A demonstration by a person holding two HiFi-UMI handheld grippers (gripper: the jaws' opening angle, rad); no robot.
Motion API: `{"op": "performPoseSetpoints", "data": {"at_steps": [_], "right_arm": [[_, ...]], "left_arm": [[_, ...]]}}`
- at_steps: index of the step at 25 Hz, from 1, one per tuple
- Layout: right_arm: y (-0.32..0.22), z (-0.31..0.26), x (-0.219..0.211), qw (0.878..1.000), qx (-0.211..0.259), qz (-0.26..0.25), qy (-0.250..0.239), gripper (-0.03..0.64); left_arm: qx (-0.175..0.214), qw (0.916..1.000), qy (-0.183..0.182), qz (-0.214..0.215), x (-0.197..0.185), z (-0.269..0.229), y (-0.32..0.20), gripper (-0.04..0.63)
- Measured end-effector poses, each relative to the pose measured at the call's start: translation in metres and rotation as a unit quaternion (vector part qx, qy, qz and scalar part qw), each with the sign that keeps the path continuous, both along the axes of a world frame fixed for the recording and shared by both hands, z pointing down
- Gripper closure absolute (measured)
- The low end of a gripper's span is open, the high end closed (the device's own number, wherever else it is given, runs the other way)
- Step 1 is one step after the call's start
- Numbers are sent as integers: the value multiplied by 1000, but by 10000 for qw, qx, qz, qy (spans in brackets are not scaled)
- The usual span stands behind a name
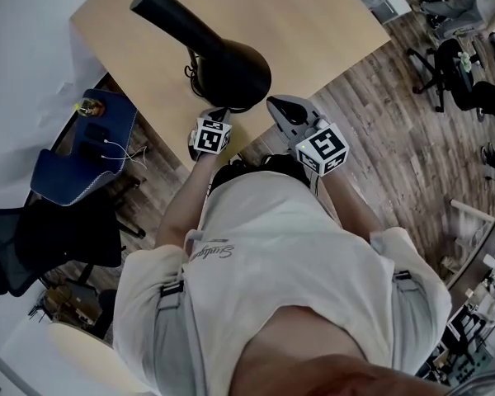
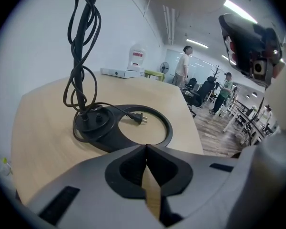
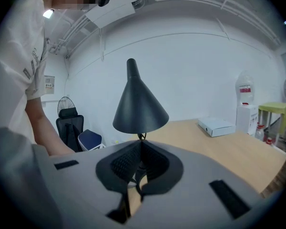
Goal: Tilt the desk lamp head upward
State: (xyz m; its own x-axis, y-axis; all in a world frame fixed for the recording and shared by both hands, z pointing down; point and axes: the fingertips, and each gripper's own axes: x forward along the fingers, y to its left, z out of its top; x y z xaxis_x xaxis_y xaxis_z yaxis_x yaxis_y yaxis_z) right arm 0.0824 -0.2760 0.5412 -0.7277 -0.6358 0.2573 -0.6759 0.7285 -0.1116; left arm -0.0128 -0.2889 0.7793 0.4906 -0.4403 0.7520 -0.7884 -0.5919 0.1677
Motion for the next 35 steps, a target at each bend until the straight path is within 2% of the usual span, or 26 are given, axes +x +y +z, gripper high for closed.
{"op": "performPoseSetpoints", "data": {"at_steps": [6,13,23,29,35], "right_arm": [[-1,-5,-9,9995,177,-243,-93,621],[-6,-4,-13,9981,278,-436,-344,621],[-4,-12,-15,9953,576,-682,-374,621],[6,-30,-2,9937,686,-771,-440,621],[14,-61,15,9928,793,-612,-649,621]], "left_arm": [[-422,9988,160,-183,1,1,3,581],[-709,9951,482,-487,-3,3,2,581],[-606,9973,88,-413,-4,3,2,581],[-602,9968,53,-520,-4,4,2,581],[-639,9961,-105,-606,-8,8,4,581]]}}
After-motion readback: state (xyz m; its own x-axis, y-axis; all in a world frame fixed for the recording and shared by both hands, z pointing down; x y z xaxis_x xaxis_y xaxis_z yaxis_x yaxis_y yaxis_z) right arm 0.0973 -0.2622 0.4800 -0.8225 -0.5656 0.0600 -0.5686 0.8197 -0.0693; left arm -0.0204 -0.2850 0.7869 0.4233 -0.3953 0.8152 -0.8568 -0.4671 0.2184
